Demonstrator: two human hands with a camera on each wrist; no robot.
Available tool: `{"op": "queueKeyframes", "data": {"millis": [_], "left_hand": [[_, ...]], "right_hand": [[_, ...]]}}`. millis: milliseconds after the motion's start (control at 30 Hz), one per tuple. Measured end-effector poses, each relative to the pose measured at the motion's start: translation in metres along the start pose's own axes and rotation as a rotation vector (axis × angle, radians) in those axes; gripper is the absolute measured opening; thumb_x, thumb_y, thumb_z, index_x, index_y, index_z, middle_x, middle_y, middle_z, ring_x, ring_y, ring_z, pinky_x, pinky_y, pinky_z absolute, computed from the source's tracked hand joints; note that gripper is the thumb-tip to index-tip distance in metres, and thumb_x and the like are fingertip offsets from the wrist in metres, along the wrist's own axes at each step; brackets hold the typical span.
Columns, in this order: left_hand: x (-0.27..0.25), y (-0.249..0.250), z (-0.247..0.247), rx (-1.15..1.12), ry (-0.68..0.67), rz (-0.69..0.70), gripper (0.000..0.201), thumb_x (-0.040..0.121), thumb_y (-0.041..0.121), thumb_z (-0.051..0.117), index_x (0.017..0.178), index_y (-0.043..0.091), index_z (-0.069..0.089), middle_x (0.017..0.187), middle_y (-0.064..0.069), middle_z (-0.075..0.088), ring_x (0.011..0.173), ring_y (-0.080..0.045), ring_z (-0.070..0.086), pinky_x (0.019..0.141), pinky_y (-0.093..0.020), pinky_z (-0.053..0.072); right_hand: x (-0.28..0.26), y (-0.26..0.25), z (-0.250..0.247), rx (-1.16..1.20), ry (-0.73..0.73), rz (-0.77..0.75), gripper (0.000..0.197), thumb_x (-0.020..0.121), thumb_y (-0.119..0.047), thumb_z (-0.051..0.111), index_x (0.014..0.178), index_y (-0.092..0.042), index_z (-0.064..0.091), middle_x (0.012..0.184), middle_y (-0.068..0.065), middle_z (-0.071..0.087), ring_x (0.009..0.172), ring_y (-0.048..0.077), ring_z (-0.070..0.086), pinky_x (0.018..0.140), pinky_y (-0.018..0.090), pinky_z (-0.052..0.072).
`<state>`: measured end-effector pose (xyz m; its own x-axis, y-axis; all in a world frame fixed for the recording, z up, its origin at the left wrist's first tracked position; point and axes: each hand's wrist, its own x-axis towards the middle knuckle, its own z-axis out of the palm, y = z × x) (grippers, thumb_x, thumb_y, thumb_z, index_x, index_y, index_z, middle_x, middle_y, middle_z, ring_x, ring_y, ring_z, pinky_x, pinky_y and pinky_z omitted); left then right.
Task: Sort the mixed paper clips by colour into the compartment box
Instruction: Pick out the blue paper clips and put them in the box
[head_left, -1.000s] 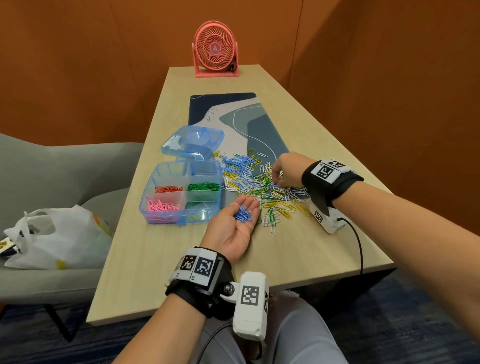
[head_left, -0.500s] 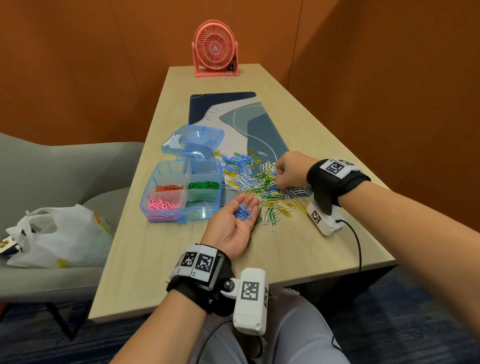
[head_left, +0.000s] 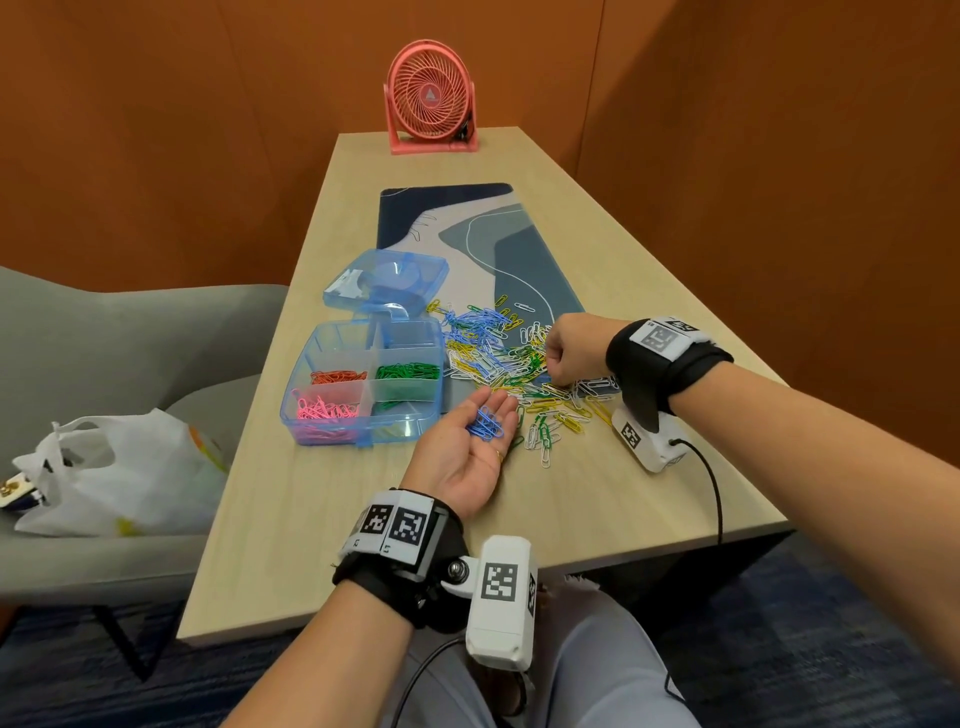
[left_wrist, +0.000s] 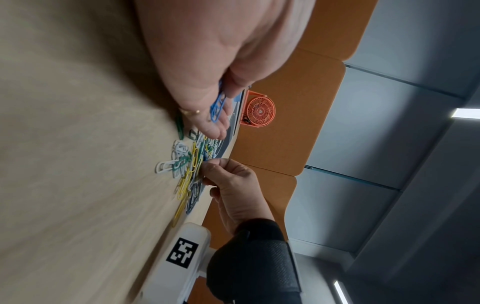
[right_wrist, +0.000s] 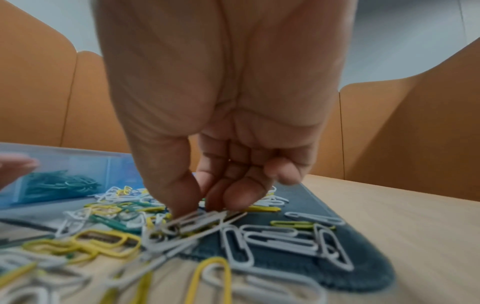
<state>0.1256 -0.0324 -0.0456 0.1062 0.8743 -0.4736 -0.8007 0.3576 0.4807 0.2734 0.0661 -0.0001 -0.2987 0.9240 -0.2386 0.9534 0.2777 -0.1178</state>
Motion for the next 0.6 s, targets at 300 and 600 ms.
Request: {"op": "queueKeyframes", "data": {"millis": [300, 600], "left_hand": [[0.001, 0.003, 0.007, -0.026, 0.016, -0.014, 0.030, 0.102, 0.007, 0.034, 0.125, -0.001, 0.050, 0.121, -0.019, 0.054, 0.123, -0.031, 0.048, 0.095, -0.039, 0.040], [0.009, 0.013, 0.013, -0.107, 0.074, -0.062, 0.031, 0.101, 0.006, 0.030, 0.122, -0.006, 0.051, 0.125, -0.019, 0.052, 0.125, -0.028, 0.046, 0.109, -0.039, 0.033]], "right_hand": [[-0.016, -0.018, -0.017, 0.288, 0.018, -0.137, 0.013, 0.077, -0.007, 0.063, 0.087, -0.013, 0.070, 0.069, -0.004, 0.065, 0.057, 0.003, 0.056, 0.050, 0.010, 0.043], [0.012, -0.039, -0.026, 0.222, 0.027, -0.158, 0.015, 0.084, -0.006, 0.060, 0.092, -0.006, 0.073, 0.077, 0.000, 0.071, 0.063, 0.007, 0.061, 0.070, 0.025, 0.053]]}}
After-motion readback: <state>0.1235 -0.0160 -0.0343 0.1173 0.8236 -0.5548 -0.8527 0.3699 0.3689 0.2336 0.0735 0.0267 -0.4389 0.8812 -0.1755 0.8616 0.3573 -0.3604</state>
